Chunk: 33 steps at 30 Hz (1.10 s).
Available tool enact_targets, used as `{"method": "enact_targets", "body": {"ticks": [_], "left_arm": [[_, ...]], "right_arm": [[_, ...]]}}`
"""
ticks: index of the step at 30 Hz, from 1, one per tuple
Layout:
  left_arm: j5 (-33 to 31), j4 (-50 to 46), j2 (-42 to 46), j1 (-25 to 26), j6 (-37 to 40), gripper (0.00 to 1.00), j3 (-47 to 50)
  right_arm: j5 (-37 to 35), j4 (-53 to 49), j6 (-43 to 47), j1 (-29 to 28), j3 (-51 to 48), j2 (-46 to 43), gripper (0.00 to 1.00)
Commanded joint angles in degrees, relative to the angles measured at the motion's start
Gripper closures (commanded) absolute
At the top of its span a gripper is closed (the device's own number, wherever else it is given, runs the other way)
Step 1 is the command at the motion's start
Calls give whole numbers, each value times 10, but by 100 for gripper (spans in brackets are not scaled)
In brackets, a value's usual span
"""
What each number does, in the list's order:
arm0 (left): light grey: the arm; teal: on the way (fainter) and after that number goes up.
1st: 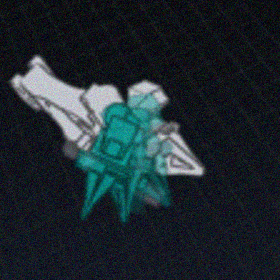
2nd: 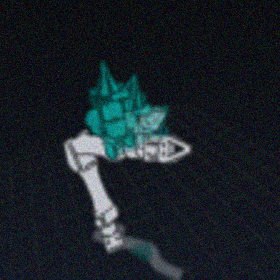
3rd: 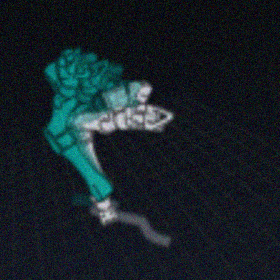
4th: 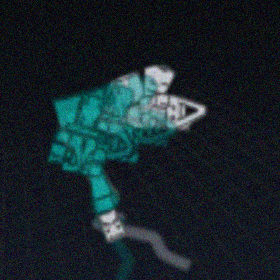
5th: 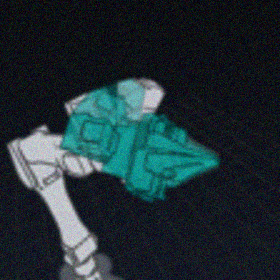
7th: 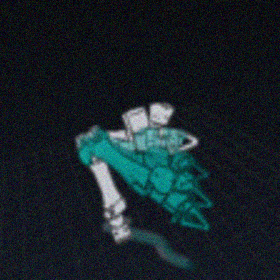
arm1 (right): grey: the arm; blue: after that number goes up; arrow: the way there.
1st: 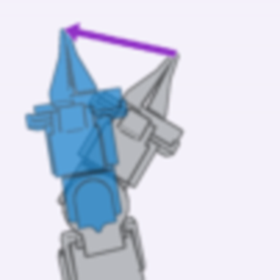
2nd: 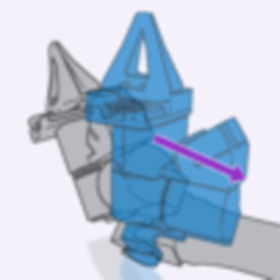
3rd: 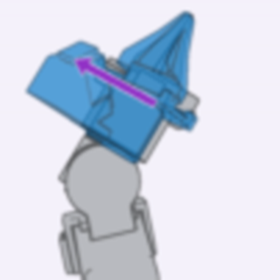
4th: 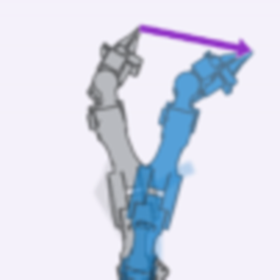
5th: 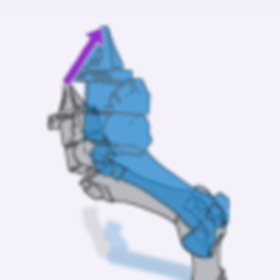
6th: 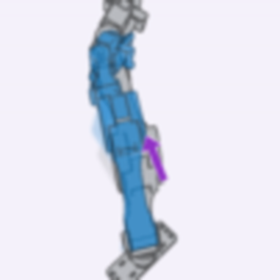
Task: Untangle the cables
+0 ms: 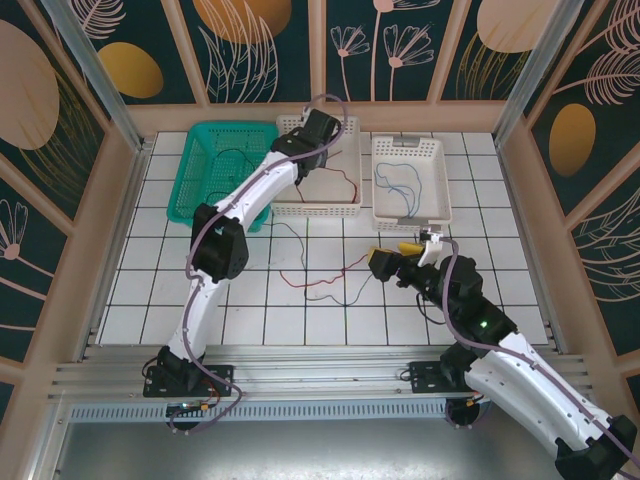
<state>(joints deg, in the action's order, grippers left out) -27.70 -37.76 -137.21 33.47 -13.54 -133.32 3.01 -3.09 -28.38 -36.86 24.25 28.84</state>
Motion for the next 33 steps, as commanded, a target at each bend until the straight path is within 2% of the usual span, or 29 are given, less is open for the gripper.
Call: {"method": "enact_targets", "body": {"ticks": [1, 15, 33], "left_arm": [[-7, -15, -28, 8, 2, 100, -15], [-16, -6, -97, 10, 5, 100, 13], [-30, 18, -108, 10, 13, 100, 65]], "right_arm": [[2, -4, 14, -6, 19, -8, 1], [8, 0, 13, -5, 11, -13, 1], [16, 4, 12, -6, 8, -14, 1]]}}
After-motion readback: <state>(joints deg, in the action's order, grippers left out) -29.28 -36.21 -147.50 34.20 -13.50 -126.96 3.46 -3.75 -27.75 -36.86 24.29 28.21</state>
